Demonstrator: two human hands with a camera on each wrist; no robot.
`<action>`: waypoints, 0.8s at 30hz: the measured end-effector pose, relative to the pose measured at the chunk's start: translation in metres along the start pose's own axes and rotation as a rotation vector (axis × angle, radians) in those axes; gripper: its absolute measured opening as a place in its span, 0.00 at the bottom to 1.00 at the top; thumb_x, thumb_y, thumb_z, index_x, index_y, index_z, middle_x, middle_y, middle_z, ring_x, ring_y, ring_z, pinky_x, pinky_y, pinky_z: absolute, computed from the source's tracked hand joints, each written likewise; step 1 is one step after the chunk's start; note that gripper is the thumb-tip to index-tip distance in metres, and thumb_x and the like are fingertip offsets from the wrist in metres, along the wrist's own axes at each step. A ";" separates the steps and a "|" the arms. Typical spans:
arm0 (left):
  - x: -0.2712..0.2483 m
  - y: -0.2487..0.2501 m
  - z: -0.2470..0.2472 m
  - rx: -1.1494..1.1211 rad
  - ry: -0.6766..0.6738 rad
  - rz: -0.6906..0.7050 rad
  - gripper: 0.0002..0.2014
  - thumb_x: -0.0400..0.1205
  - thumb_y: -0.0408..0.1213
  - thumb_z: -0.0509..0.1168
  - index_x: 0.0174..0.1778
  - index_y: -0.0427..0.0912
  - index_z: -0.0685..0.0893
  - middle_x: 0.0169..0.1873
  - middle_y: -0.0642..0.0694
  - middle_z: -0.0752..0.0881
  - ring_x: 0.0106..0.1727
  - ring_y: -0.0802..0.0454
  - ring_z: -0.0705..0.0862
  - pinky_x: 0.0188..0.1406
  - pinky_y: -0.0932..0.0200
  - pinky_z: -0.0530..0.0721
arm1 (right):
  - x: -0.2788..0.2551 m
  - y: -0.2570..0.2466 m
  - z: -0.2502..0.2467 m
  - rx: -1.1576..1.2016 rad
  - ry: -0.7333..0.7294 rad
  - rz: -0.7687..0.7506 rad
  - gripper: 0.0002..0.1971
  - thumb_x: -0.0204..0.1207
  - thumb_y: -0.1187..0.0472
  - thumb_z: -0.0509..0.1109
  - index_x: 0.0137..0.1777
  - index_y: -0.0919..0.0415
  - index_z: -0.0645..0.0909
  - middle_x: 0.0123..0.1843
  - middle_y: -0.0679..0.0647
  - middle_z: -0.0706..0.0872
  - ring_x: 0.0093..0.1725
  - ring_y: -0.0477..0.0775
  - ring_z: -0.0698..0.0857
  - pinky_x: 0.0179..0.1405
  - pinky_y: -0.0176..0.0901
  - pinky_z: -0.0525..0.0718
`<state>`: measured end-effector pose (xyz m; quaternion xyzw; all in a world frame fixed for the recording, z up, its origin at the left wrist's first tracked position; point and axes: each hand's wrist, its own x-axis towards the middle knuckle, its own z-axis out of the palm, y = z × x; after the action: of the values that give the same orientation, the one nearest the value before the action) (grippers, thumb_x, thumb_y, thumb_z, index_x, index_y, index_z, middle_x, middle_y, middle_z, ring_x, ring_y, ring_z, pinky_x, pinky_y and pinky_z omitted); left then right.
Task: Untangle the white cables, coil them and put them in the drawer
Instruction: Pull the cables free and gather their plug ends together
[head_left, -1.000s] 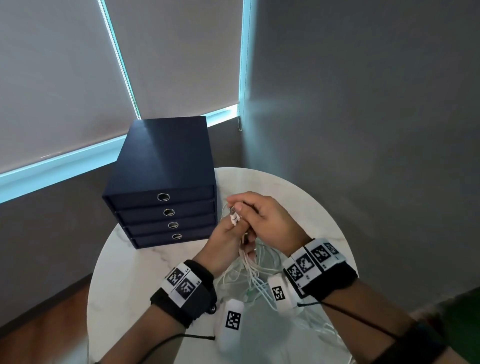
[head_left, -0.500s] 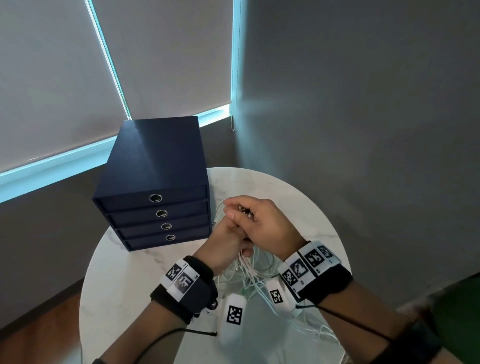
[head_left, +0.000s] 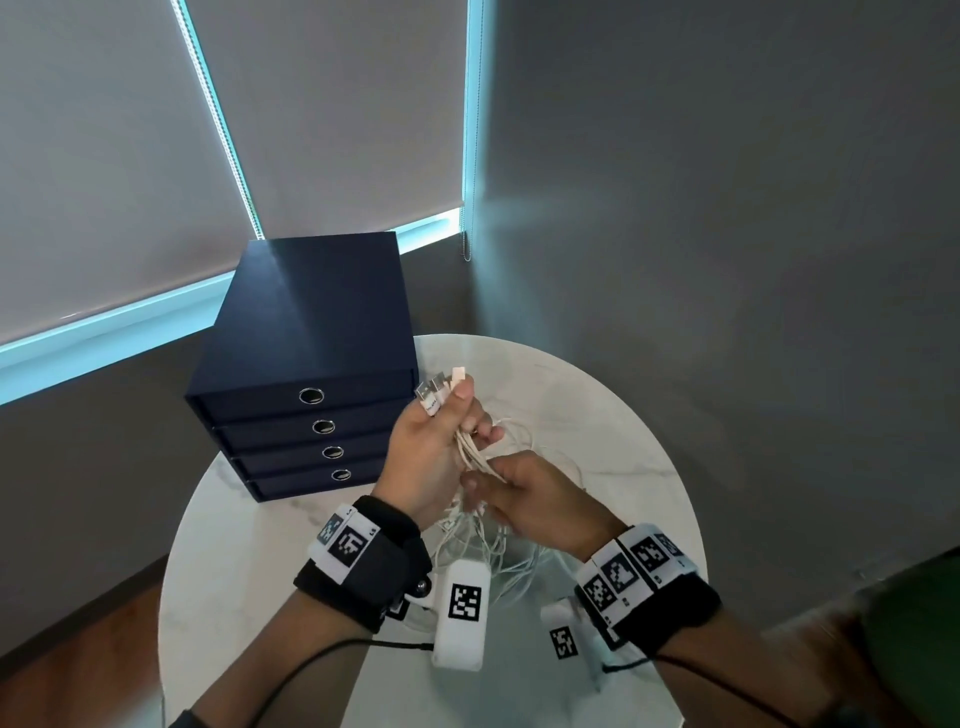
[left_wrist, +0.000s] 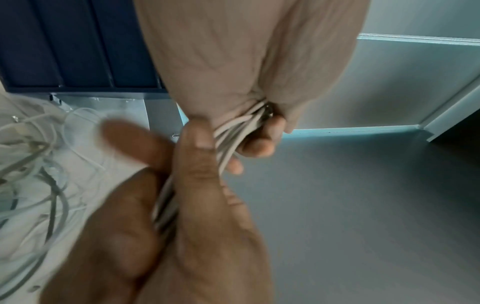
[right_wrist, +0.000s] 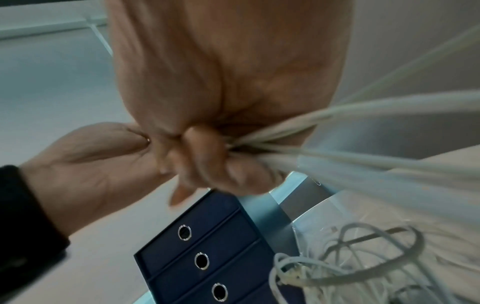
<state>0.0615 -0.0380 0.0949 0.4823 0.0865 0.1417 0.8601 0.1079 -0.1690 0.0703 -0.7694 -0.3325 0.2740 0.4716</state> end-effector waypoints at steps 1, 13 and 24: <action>0.001 -0.002 -0.001 0.045 0.003 0.010 0.14 0.88 0.40 0.63 0.36 0.40 0.80 0.27 0.48 0.76 0.35 0.48 0.79 0.49 0.45 0.82 | 0.000 0.003 -0.001 -0.074 0.032 -0.014 0.16 0.84 0.50 0.63 0.37 0.53 0.83 0.25 0.46 0.80 0.24 0.42 0.77 0.32 0.43 0.76; 0.005 0.008 -0.028 -0.182 0.248 -0.069 0.15 0.91 0.36 0.51 0.38 0.43 0.74 0.22 0.52 0.67 0.20 0.57 0.63 0.19 0.63 0.68 | -0.020 0.072 -0.019 -0.475 0.087 0.058 0.19 0.82 0.38 0.60 0.33 0.46 0.77 0.27 0.45 0.77 0.29 0.41 0.76 0.33 0.39 0.73; -0.012 0.003 -0.069 0.027 0.193 -0.318 0.14 0.91 0.36 0.51 0.39 0.42 0.73 0.22 0.53 0.63 0.18 0.60 0.58 0.14 0.69 0.57 | -0.092 0.177 -0.113 -0.736 0.141 0.611 0.12 0.79 0.47 0.67 0.36 0.47 0.80 0.35 0.44 0.83 0.45 0.55 0.86 0.43 0.42 0.77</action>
<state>0.0299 0.0153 0.0614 0.4584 0.2455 0.0483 0.8528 0.1773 -0.3605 -0.0345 -0.9644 -0.1332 0.2113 0.0871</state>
